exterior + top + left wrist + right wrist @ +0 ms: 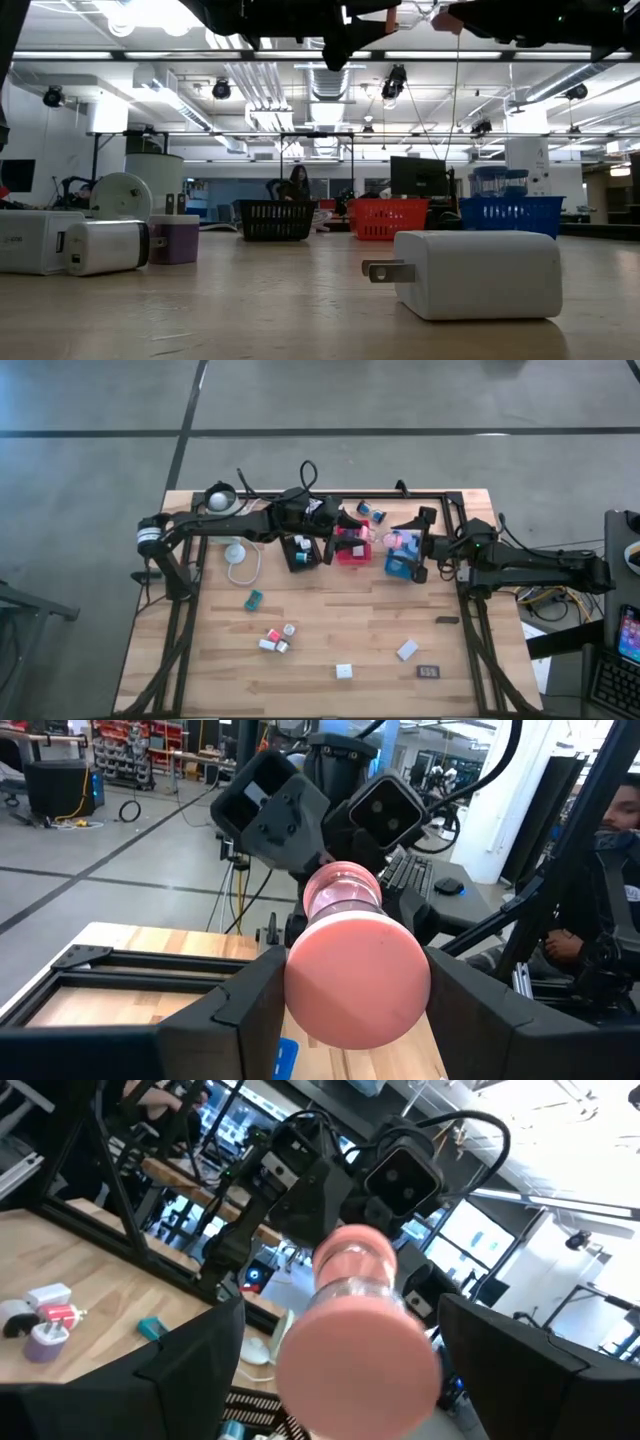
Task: Pick & Place Office items
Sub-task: Put the pink hourglass into the blue bin
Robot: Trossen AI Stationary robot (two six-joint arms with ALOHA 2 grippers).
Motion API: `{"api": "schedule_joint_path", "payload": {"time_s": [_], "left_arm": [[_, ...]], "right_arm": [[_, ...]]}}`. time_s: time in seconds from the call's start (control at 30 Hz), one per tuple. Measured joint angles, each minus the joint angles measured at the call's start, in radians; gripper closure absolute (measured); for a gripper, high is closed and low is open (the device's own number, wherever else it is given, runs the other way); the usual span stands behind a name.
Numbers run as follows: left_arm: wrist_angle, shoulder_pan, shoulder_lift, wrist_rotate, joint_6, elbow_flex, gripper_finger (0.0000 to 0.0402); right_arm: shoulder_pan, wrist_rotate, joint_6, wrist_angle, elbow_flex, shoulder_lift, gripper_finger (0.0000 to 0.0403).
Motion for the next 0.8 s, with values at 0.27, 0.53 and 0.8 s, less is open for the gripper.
{"api": "schedule_joint_path", "payload": {"time_s": [0.27,0.53,0.8], "left_arm": [[-0.001,0.0,0.0,0.0,0.0,0.0,0.0197],[0.0,0.0,0.0,0.0,-0.001,0.0,0.0197],[-0.001,0.0,-0.001,0.01,-0.002,0.0,0.0197]], "right_arm": [[0.0,0.001,0.0,0.003,0.001,0.009,0.0079],[0.0,0.008,0.004,0.002,0.001,0.009,0.0163],[0.0,0.009,0.004,-0.002,0.001,0.008,0.0211]]}}
